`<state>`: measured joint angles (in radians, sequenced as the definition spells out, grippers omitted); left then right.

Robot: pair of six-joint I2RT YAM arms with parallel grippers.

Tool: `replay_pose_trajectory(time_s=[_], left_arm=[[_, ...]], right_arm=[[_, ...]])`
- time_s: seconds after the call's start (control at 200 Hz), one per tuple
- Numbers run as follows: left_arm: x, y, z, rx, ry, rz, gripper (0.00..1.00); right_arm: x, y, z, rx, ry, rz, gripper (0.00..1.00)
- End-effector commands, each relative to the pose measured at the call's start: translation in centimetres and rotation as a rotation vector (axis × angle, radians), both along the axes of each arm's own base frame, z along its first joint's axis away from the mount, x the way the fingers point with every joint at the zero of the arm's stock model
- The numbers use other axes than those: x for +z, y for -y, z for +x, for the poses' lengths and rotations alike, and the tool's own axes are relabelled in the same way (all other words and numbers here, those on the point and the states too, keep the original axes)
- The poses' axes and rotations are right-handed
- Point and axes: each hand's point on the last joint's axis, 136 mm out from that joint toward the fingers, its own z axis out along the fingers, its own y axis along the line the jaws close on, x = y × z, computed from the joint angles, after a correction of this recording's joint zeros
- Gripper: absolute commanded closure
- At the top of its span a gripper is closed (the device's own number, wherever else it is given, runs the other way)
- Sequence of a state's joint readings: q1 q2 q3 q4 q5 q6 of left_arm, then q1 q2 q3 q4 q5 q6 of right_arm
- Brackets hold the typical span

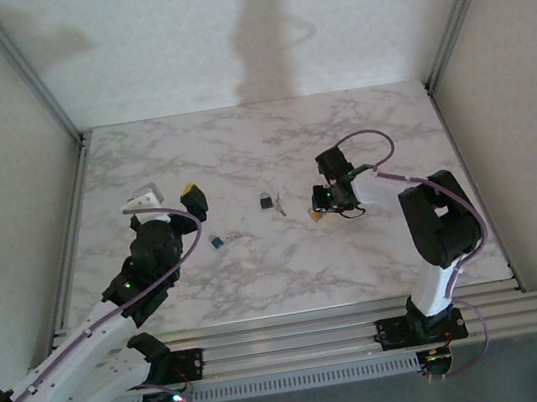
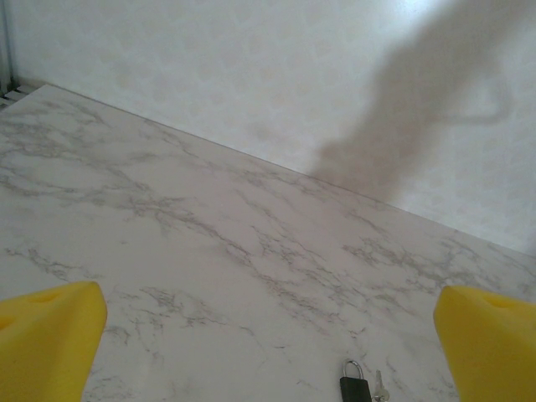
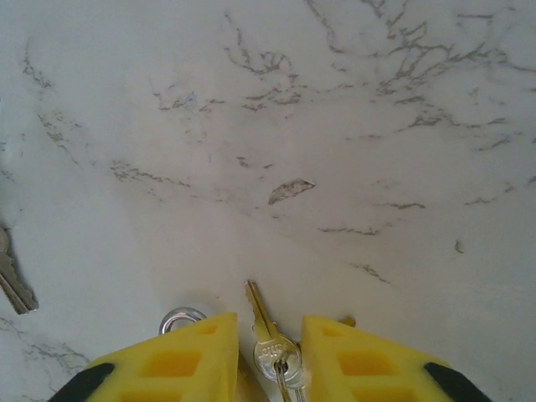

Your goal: Lock with the key

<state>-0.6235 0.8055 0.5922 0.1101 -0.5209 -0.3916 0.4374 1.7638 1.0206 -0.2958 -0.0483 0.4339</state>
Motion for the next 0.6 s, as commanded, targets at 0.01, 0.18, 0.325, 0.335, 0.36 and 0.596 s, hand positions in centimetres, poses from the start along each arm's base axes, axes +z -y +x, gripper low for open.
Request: replay_pose_trajectory(time_s=[0.01, 0.18, 0.325, 0.335, 0.36, 0.596], left_arm=[[0.9, -0.8, -0.1, 0.032, 0.031, -0.005, 0.01], [0.9, -0.9, -0.1, 0.033, 0.031, -0.004, 0.01], [1.0, -0.9, -0.1, 0.033, 0.032, -0.007, 0.00], [1.0, -0.9, -0.1, 0.032, 0.032, -0.008, 0.01], [1.0, -0.9, -0.1, 0.032, 0.032, -0.006, 0.00], [1.1, -0.8, -0.2, 0.023, 0.034, -0.015, 0.00]], right_arm=[[1.5, -0.1, -0.7, 0.020, 0.027, 0.002, 0.64], [3.3, -0.7, -1.0, 0.047, 0.078, 0.013, 0.45], [5.0, -0.4, -1.0, 0.038, 0.134, -0.001, 0.29], [5.1, -0.3, -1.0, 0.034, 0.138, -0.001, 0.28], [5.6, -0.2, -0.9, 0.030, 0.154, 0.002, 0.26], [9.8, 0.5, -0.9, -0.016, 0.299, 0.053, 0.01]])
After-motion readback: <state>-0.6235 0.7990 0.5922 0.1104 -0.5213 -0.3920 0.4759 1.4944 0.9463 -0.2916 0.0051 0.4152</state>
